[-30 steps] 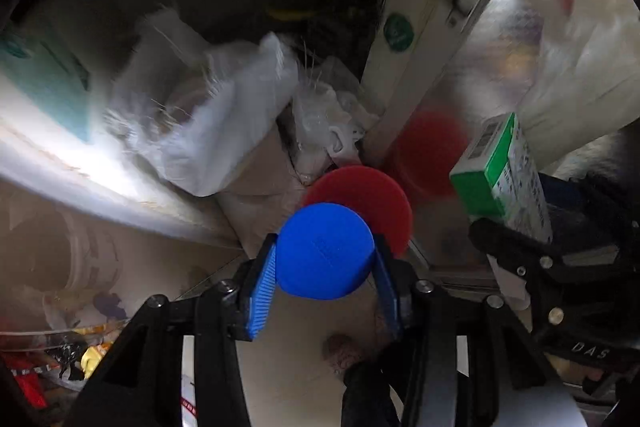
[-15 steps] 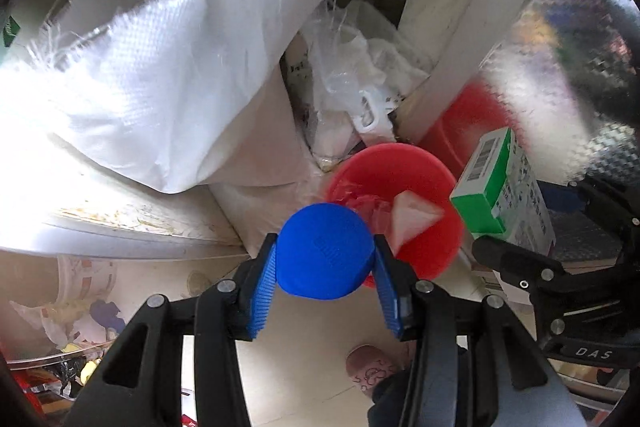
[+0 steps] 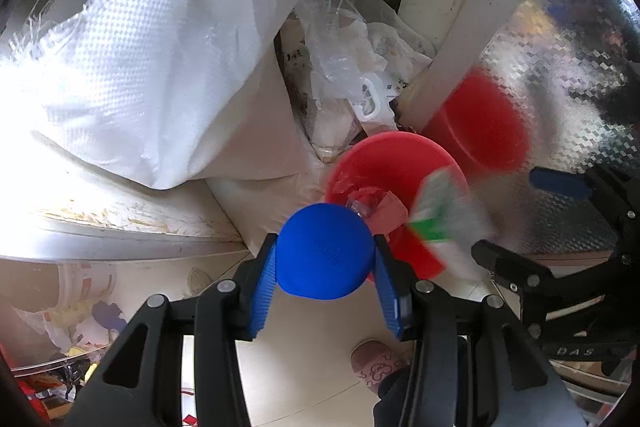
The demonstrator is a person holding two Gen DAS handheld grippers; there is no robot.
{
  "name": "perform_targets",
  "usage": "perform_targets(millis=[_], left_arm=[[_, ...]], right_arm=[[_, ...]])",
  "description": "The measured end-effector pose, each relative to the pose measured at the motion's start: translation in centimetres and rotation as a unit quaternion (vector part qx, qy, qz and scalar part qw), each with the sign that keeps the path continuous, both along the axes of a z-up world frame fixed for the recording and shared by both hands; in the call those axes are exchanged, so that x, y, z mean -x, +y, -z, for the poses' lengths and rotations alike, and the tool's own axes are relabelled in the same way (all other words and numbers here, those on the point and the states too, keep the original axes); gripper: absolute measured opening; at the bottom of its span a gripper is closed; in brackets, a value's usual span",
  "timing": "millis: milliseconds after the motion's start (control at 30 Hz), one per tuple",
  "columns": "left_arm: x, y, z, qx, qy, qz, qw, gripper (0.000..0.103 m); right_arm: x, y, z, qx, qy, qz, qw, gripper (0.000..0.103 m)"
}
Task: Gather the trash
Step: 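Lower both tools over the red bin and release the box and lid, then open both tools above the red bin and hold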
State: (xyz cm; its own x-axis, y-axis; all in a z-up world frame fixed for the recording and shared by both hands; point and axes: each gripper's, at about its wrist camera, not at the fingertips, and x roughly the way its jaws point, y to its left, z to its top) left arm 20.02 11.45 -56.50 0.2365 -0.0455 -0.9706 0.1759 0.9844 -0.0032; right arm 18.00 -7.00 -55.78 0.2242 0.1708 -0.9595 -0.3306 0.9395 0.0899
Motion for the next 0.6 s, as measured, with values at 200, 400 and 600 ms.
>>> perform_targets(millis=[200,400,600], left_arm=[[-0.3,-1.4,-0.3,-0.002,0.001,0.024,0.9997,0.043],[-0.9,-3.7,0.0,0.017,0.022,0.050,0.9984,0.043],[-1.3,-5.7,0.3,0.015,0.021,0.069,0.9973,0.043]], right_arm=[[1.1,-1.6,-1.4,0.027,-0.025,0.042,0.998,0.093],[2.9,-4.3,-2.4,0.038,-0.027,0.104,0.993,0.093],[3.7,-5.9,-2.3,0.043,-0.018,0.143,0.989,0.093]])
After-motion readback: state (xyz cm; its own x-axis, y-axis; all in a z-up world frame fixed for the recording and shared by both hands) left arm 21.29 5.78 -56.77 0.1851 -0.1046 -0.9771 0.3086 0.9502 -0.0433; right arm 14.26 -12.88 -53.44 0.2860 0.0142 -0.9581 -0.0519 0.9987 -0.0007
